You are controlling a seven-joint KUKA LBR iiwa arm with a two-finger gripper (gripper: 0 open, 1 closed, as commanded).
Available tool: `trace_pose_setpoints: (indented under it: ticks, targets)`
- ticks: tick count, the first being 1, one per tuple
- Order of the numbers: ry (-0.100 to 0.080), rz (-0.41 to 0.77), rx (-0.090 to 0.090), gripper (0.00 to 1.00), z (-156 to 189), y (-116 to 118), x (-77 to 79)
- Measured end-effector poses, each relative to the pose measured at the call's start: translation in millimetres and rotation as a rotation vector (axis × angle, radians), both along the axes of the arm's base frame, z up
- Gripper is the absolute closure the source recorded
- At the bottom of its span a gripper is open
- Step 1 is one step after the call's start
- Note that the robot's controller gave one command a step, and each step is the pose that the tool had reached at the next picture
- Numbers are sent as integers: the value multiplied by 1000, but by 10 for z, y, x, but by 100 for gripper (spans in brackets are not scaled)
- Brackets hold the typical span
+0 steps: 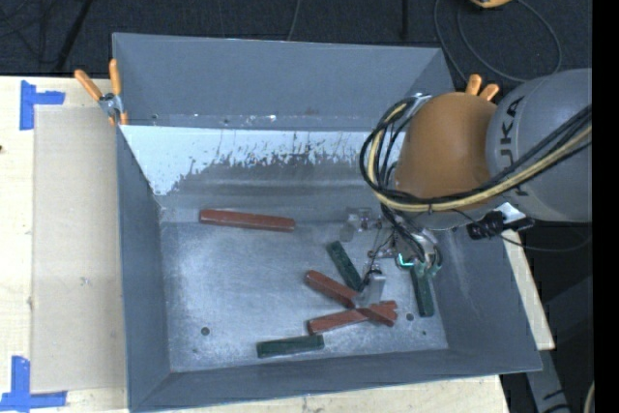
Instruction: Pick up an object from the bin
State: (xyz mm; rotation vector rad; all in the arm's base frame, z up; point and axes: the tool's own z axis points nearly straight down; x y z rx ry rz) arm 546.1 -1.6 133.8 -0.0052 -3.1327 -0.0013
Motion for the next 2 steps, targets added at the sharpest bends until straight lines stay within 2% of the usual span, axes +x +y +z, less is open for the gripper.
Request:
trace_pose_setpoints:
  ticks: [1,2]
  targets:
    - [-8,0,0,0,41,0,19]
    - [-11,73,-1,0,-251,102,-335]
